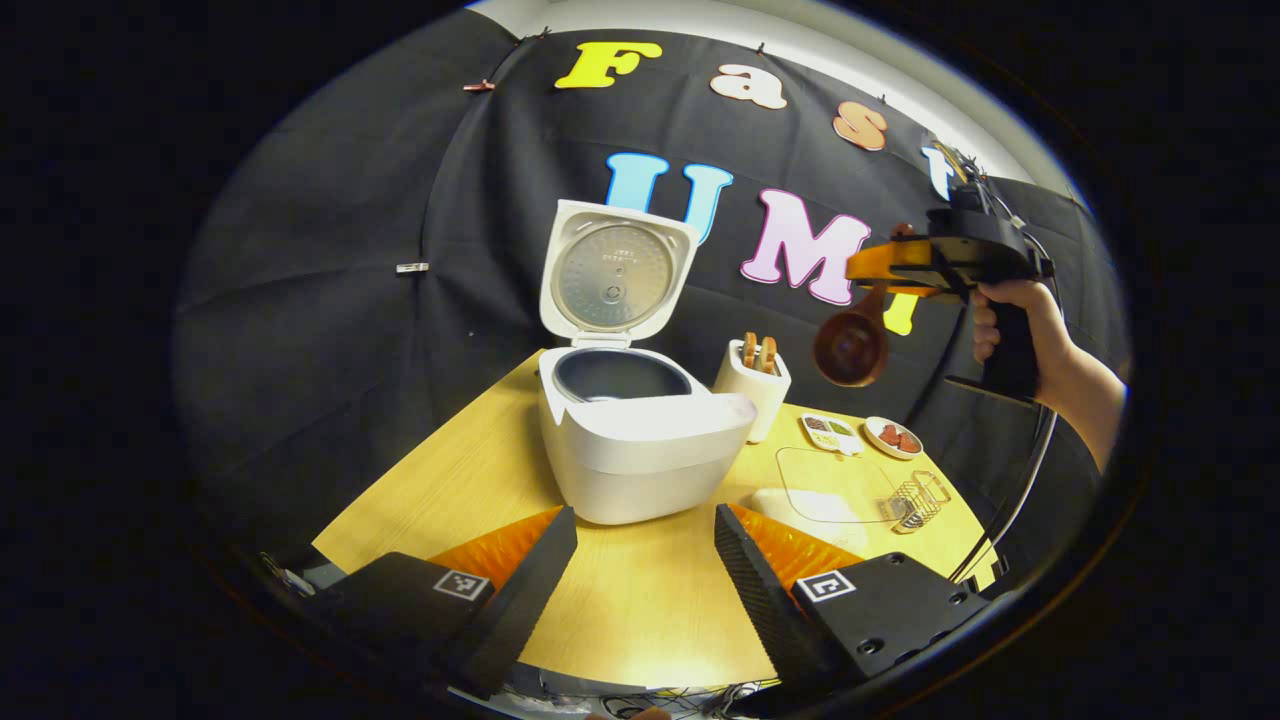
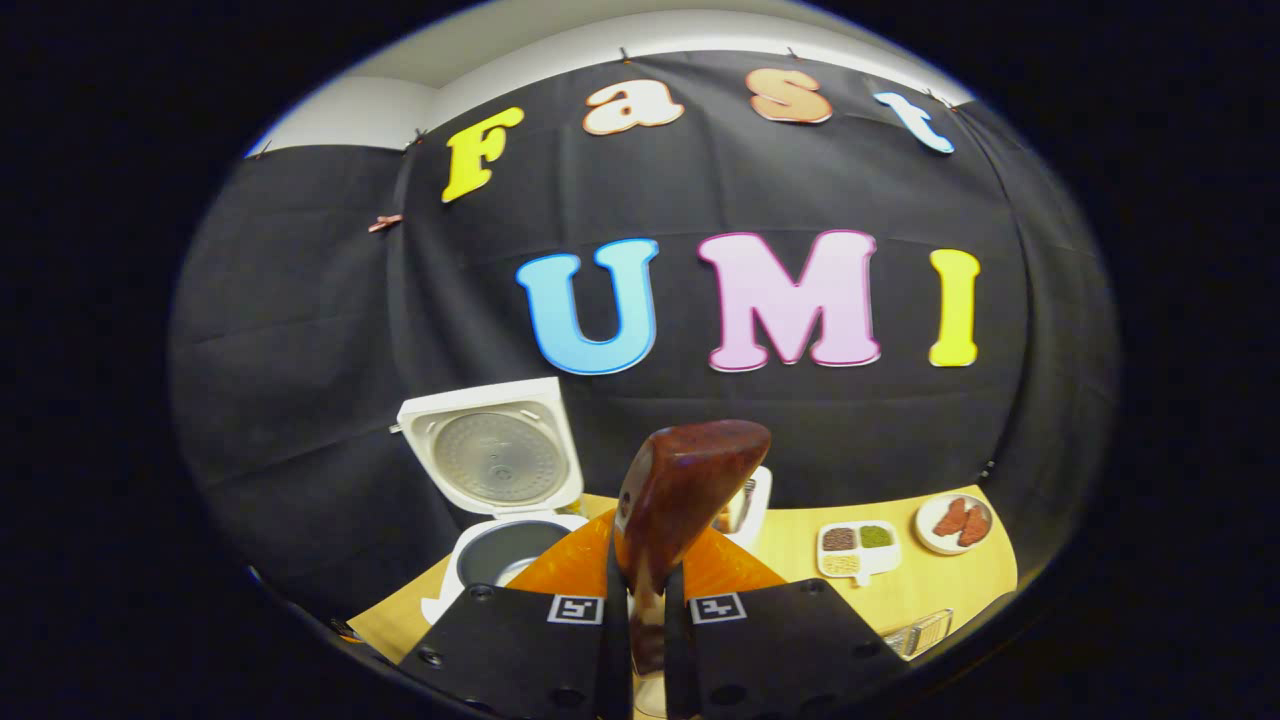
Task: Close the left gripper, press the button to open the rice cooker; take a wooden spoon from the chopstick holder with the right hand, scoop a spoonful of rice and pour it into the rice cooker, then put the wooden spoon back into the chopstick holder.
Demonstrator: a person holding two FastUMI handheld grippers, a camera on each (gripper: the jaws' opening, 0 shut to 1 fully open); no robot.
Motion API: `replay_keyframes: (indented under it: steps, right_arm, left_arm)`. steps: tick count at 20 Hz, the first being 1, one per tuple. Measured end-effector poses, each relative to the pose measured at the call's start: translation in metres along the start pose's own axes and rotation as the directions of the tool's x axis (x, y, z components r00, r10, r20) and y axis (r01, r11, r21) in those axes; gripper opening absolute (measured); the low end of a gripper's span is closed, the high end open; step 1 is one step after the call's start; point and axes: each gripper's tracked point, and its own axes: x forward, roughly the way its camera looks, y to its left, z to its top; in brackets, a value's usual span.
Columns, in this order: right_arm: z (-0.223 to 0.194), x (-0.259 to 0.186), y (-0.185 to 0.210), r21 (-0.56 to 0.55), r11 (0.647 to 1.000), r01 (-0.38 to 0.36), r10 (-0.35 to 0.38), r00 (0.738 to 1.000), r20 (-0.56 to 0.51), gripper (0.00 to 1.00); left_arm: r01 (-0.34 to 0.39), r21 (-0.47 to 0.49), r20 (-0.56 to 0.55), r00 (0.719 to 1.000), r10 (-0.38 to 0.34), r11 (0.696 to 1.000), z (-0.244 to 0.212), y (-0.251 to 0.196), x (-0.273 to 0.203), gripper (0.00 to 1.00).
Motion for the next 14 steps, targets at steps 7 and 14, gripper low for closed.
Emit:
replay_keyframes:
  steps: [7,14]
  right_arm:
    - [-0.008,-0.055,-0.155,0.138,0.971,0.197,-0.194,0.98,-0.037,0.17]
    - [-0.051,-0.075,-0.283,0.234,0.914,0.333,-0.315,0.943,-0.11,0.17]
  left_arm:
    - [0.006,0.053,0.006,1.0,-0.007,0.999,0.016,-0.045,0.012,0.96]
    - [-0.027,0.011,-0.004,1.0,0.027,1.0,0.021,-0.102,0.026,0.95]
